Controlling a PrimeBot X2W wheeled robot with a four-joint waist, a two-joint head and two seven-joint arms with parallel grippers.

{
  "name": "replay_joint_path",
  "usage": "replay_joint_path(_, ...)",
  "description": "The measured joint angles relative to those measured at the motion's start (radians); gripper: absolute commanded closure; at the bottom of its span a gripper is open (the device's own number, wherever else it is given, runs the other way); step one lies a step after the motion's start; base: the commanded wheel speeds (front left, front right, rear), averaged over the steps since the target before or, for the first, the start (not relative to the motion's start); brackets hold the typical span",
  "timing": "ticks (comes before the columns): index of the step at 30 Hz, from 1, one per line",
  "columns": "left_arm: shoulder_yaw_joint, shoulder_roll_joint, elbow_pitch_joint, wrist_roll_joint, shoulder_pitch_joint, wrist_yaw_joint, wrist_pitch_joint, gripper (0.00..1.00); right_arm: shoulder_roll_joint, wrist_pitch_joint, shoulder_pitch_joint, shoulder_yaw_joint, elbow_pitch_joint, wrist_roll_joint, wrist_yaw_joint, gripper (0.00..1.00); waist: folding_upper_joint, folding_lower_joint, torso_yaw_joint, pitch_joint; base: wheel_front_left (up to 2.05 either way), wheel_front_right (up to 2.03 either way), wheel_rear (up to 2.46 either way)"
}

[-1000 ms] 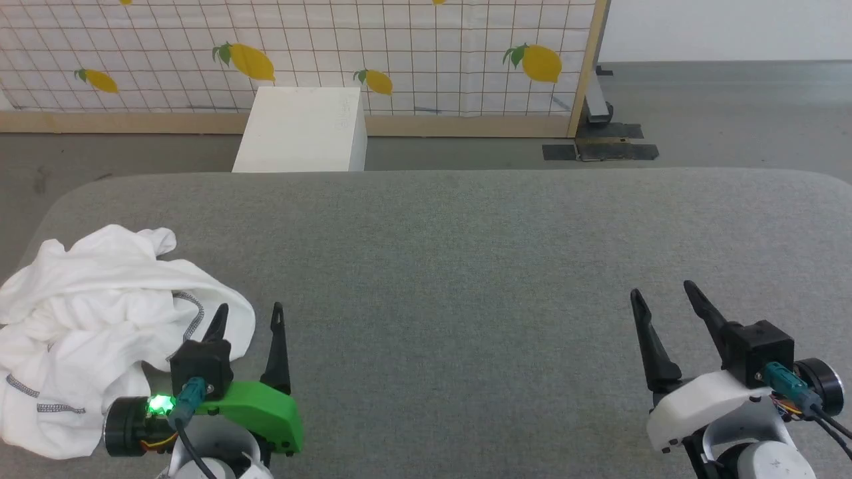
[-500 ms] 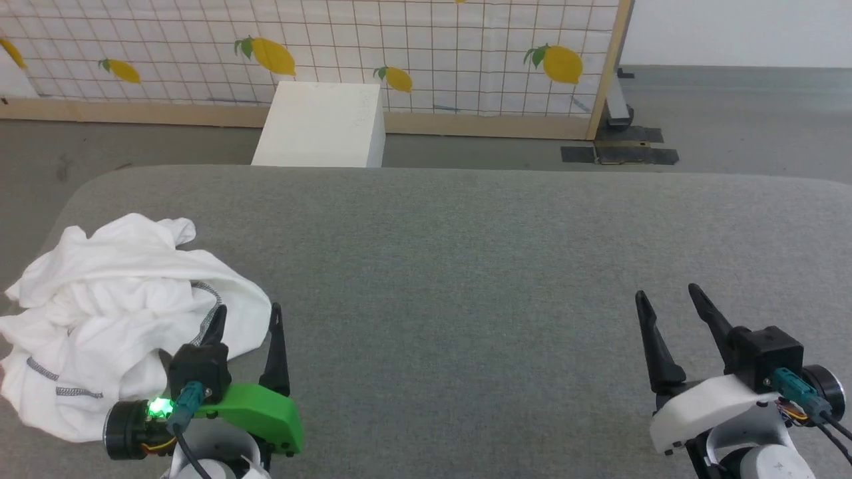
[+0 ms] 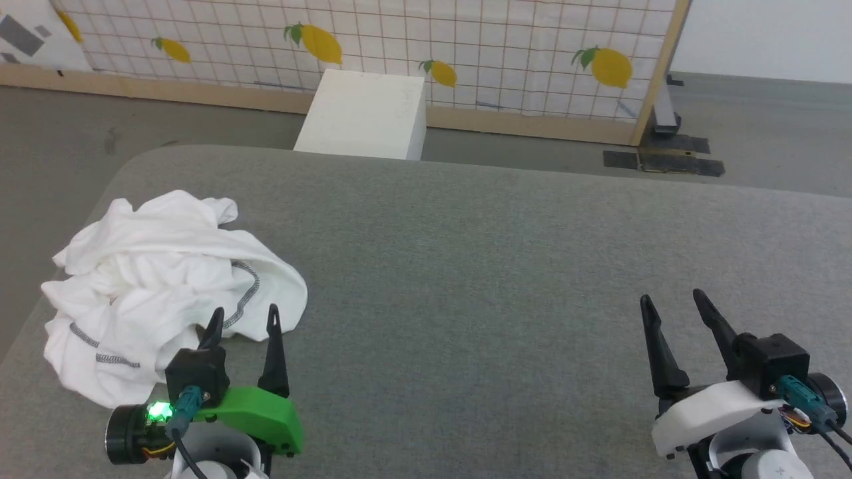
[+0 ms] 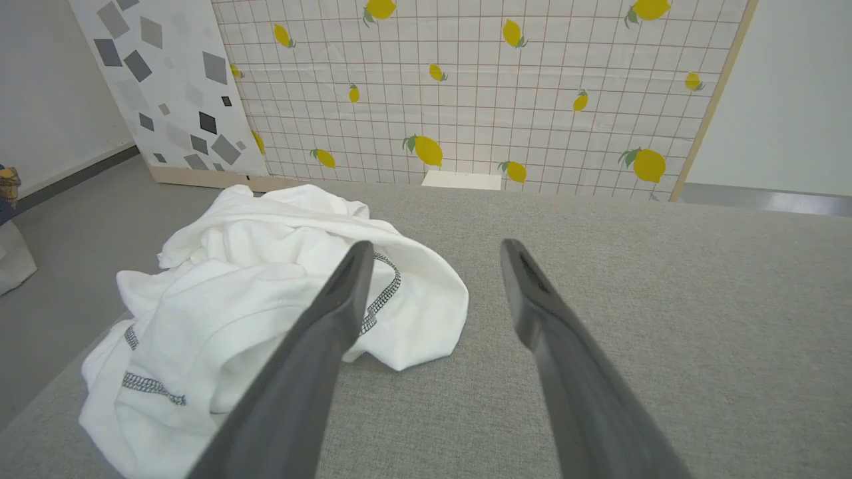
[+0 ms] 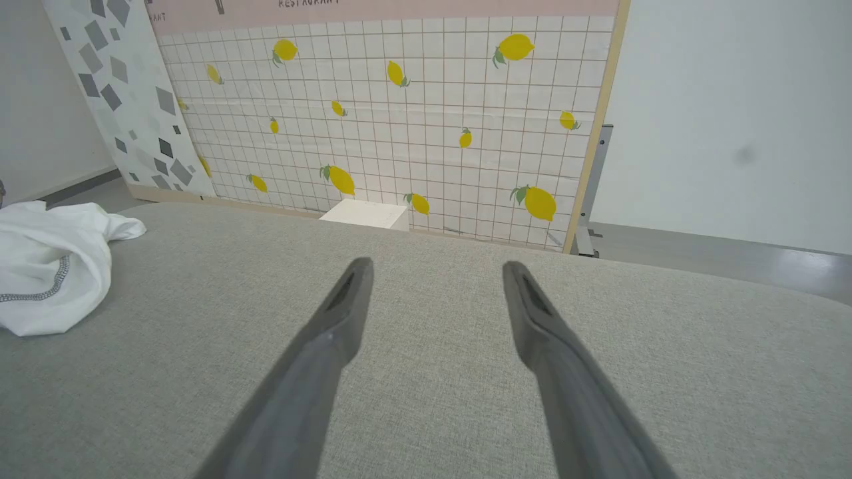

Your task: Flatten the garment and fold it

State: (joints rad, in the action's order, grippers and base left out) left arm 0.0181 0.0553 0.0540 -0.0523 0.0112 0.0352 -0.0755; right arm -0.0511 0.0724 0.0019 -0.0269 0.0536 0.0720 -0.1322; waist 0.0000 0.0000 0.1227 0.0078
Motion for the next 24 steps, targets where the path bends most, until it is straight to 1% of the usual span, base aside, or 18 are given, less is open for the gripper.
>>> replay_joint_path(12, 0.003, 0.000, 0.009, -0.022, 0.000, 0.011, -0.024, 0.00, 0.000, 0.025, 0.001, 0.001, 0.020, 0.018, 0.000, 0.00, 0.0000, 0.0000, 0.072, 0.005, 0.00, 0.00, 0.00)
replay_joint_path(24, 0.004, 0.000, 0.022, -0.034, 0.000, 0.024, -0.050, 0.00, 0.000, 0.051, 0.002, 0.004, 0.040, 0.037, 0.000, 0.00, 0.0000, 0.0000, 0.124, 0.008, 0.00, 0.00, 0.00)
